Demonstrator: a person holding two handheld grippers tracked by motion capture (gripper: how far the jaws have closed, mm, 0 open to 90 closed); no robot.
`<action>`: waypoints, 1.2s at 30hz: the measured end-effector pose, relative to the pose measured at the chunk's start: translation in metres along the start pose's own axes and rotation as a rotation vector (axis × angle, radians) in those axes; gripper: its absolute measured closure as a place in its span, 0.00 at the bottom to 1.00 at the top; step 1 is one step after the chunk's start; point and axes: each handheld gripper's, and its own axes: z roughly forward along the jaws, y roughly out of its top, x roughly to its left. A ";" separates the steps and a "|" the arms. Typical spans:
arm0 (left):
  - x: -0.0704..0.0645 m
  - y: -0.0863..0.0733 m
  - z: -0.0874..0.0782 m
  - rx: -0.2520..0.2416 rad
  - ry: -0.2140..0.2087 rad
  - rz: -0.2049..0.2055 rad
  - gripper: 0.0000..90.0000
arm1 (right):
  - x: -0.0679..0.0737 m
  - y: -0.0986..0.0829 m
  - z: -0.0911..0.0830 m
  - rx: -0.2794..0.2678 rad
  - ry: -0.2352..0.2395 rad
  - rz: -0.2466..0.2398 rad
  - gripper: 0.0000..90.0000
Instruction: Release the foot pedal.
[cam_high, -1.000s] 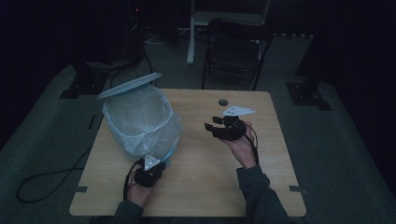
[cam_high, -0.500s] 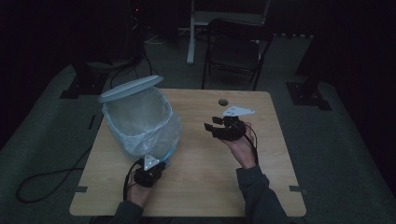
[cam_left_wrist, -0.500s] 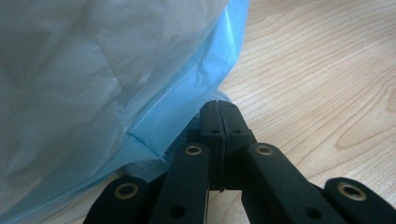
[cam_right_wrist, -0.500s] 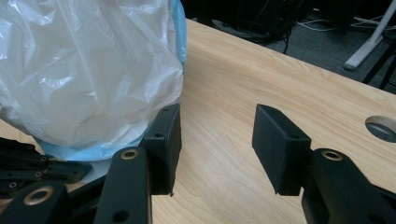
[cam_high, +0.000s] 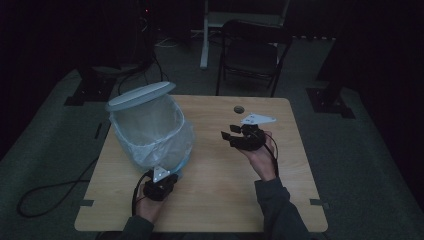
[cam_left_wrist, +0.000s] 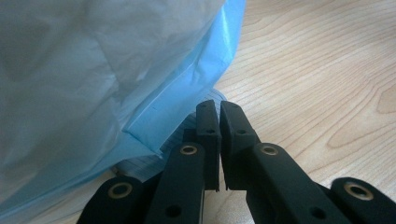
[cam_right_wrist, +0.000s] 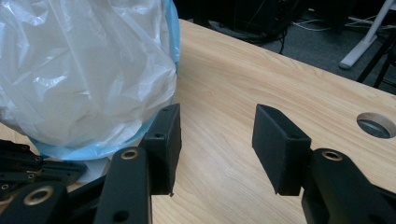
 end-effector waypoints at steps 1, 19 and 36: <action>0.000 0.000 -0.001 -0.001 0.001 0.000 0.97 | -0.001 -0.001 0.000 0.000 -0.002 0.003 0.57; -0.002 -0.002 -0.016 -0.040 -0.011 -0.006 0.91 | -0.015 -0.015 -0.002 0.054 -0.084 -0.029 0.57; 0.000 -0.002 -0.014 -0.046 -0.018 -0.028 0.89 | -0.068 -0.091 0.019 0.184 -0.221 0.071 0.58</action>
